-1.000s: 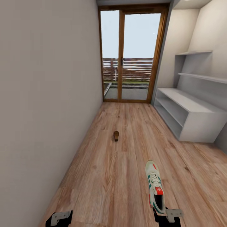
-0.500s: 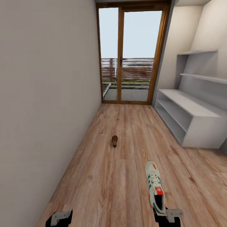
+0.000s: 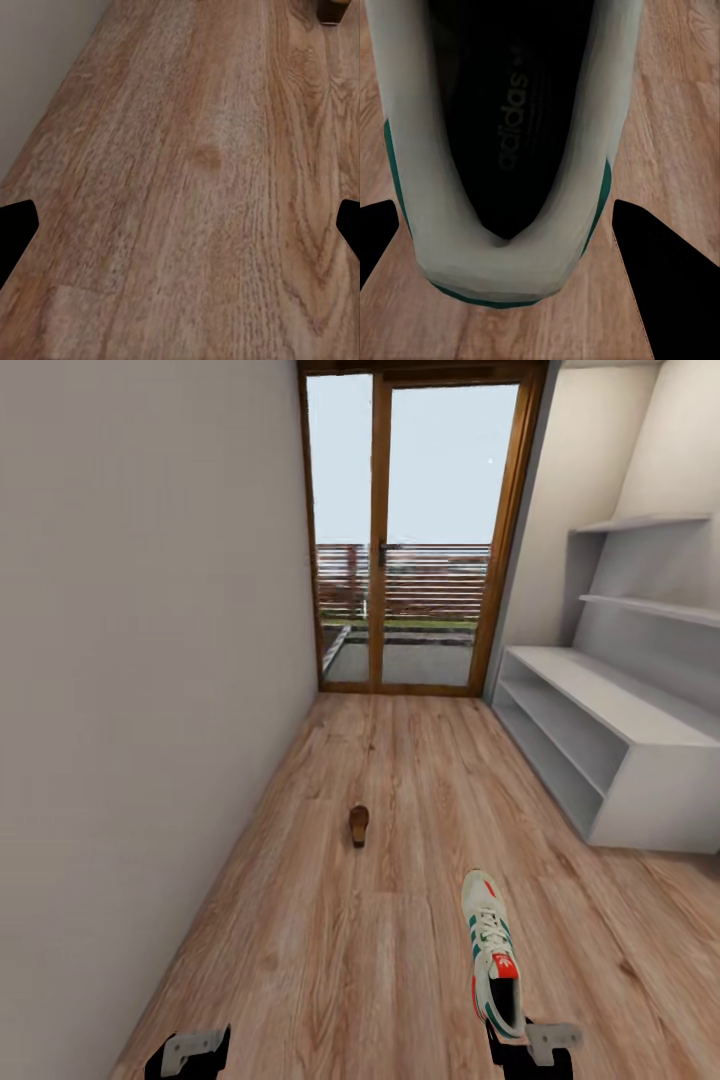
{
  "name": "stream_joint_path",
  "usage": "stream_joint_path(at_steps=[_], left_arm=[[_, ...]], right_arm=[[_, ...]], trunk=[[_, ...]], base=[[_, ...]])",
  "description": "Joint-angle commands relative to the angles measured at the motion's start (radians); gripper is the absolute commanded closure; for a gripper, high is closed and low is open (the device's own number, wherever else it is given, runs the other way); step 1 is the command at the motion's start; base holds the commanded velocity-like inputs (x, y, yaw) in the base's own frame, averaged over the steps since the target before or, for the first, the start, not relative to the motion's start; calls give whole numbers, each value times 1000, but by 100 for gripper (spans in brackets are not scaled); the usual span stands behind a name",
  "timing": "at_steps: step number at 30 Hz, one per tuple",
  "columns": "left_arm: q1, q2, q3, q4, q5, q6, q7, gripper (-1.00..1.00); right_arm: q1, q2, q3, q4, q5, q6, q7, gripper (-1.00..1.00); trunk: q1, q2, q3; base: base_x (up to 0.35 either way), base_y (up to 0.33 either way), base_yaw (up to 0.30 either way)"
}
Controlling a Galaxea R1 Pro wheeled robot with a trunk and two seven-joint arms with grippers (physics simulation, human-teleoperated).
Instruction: Pick up the two gym shoes and the two sandals from the corridor floor and place them onto the hallstand (shoe rack) in the corridor, making sure they are on the rack and not on the floor. Arrange them so the two gym shoes are next to each other and the two sandals are next to each other.
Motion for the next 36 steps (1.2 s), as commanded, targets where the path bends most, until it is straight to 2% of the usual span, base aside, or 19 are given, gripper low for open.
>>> stream_joint_path(at_steps=[1, 36], left_arm=[[0, 0, 1, 1, 9, -2, -6, -100], [0, -1, 1, 1, 9, -3, -6, -100]], right_arm=[[-1, 0, -3, 1, 5, -3, 0, 100], [-1, 0, -3, -1, 4, -4, -1, 100]], trunk=[[0, 0, -1], [0, 0, -1]], base=[[340, -75, 0], [340, -79, 0]])
